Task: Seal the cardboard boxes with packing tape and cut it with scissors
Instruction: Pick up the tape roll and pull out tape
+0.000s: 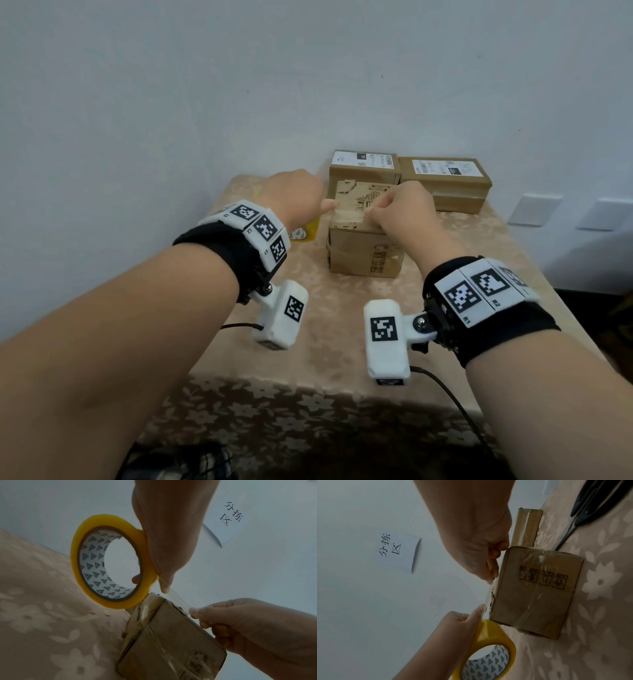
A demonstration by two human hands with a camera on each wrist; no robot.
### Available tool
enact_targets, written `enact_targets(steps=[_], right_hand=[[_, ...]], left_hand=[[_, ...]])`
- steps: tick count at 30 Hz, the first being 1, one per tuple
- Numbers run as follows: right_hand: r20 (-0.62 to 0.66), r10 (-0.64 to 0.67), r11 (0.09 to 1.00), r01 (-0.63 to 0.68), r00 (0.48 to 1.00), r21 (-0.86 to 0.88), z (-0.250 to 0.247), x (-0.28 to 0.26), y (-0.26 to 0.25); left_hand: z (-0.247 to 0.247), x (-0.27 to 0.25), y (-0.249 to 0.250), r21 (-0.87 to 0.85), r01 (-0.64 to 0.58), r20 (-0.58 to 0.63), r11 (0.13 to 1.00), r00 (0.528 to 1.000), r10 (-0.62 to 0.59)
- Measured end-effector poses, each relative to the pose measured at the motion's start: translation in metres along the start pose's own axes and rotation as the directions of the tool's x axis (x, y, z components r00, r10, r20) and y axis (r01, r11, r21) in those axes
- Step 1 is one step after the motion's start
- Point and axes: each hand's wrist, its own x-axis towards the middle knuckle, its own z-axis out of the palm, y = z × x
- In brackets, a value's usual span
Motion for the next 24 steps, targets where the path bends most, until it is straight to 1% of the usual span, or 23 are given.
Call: enact_targets(steps=[3, 5, 7, 9, 11, 13, 15, 17, 19, 21, 24], right_hand=[[0.000, -0.013, 1.000, 0.013, 1.000, -0.005, 0.003, 0.000, 0.001], [-0.007, -0.026, 1.000, 0.026, 1.000, -0.006, 0.004, 0.001, 0.003], [-0.021, -0.052, 0.999, 0.053, 0.998, 0.008, 0.003, 0.001, 0.005], [-0.041, -0.091, 0.995, 0.092, 0.995, 0.041, 0.000, 0.000, 0.003], [-0.049, -0.116, 0.990, 0.120, 0.992, 0.081, -0.004, -0.001, -0.001], [-0.028, -0.135, 0.985, 0.137, 0.990, 0.106, -0.004, -0.003, -0.006], [-0.016, -0.142, 0.985, 0.143, 0.990, 0.092, -0.002, -0.008, -0.010], [-0.021, -0.134, 0.989, 0.135, 0.991, 0.067, 0.002, -0.008, -0.010], [-0.019, -0.086, 0.996, 0.086, 0.996, 0.005, 0.006, -0.006, -0.006], [0.019, -0.022, 0.999, 0.023, 1.000, -0.040, 0.010, -0.005, -0.002], [0.060, 0.010, 0.999, -0.013, 0.998, 0.036, 0.011, -0.006, 0.002]], left_hand=[[0.003, -0.002, 0.002, 0.049, -0.009, -0.013, 0.999, 1.000, 0.010], [0.006, -0.001, 0.001, 0.028, -0.011, -0.028, 1.000, 1.000, 0.011], [0.009, 0.004, -0.005, -0.097, 0.000, -0.066, 0.995, 0.998, -0.006], [0.010, 0.008, -0.013, -0.261, 0.005, -0.124, 0.965, 0.991, -0.038], [0.012, 0.008, -0.022, -0.369, 0.014, -0.164, 0.929, 0.983, -0.080], [0.016, 0.005, -0.031, -0.451, 0.027, -0.158, 0.892, 0.981, -0.110], [0.022, -0.001, -0.039, -0.544, 0.031, -0.134, 0.839, 0.983, -0.123], [0.026, -0.006, -0.045, -0.598, 0.032, -0.113, 0.801, 0.986, -0.123], [0.028, -0.010, -0.047, -0.608, 0.023, -0.087, 0.794, 0.992, -0.095], [0.029, -0.012, -0.043, -0.576, 0.007, -0.084, 0.818, 0.994, -0.068], [0.029, -0.011, -0.030, -0.507, -0.009, -0.113, 0.862, 0.992, -0.056]])
